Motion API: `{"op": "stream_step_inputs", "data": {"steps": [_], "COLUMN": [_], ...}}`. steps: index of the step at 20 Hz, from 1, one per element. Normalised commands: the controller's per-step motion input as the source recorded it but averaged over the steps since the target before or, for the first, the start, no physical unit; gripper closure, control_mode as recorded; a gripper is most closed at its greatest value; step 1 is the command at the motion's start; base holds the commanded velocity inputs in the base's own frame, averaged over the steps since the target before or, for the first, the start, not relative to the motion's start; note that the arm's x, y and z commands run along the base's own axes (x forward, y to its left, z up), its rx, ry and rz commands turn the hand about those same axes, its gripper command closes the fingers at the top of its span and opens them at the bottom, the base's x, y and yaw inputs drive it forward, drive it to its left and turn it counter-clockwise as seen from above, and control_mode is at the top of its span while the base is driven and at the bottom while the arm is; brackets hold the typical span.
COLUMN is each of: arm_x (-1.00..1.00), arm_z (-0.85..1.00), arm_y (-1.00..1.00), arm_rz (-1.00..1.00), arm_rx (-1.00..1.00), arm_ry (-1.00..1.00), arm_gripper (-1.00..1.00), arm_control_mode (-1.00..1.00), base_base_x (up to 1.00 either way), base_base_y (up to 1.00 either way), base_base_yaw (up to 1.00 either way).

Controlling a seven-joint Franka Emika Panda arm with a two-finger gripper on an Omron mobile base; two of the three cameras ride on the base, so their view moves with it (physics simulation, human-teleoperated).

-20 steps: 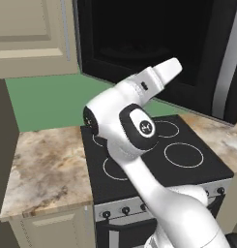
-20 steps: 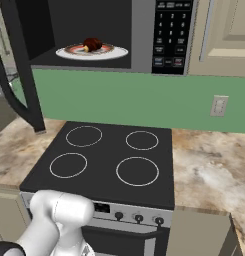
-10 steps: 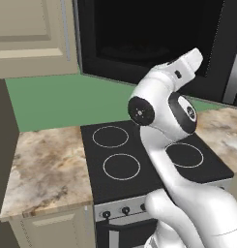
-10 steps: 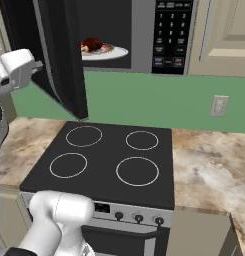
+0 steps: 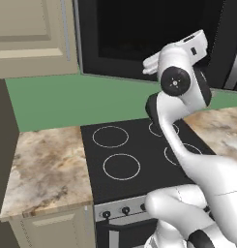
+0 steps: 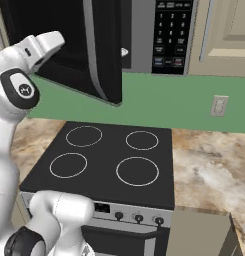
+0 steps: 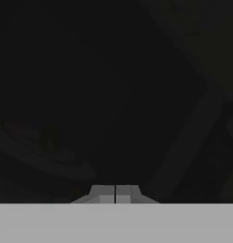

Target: Transport the steak from the fridge to the microwave and turn on the microwave.

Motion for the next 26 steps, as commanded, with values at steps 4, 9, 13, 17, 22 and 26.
{"op": "stream_step_inputs", "data": {"steps": [4,9,13,17,22,26], "arm_x": [0.54,0.61,0.62,0.62,0.42,0.31], "arm_z": [0.35,0.10,0.00,0.00,0.09,0.33], "arm_y": [0.00,0.00,-0.01,-0.06,-0.04,0.00], "arm_rz": [0.17,0.21,0.22,0.22,0.18,0.12], "arm_rx": [0.10,0.15,0.14,0.09,0.10,0.09], "arm_ry": [0.10,0.05,0.00,0.00,0.03,0.09], "arm_gripper": [1.00,1.00,1.00,1.00,1.00,1.00], "arm_control_mode": [-1.00,-1.00,-1.00,-1.00,-1.00,-1.00], "base_base_x": [0.00,0.00,0.00,0.00,0.00,0.00], "base_base_y": [0.00,0.00,0.00,0.00,0.00,0.00], "base_base_yaw": [0.00,0.00,0.00,0.00,0.00,0.00]}}
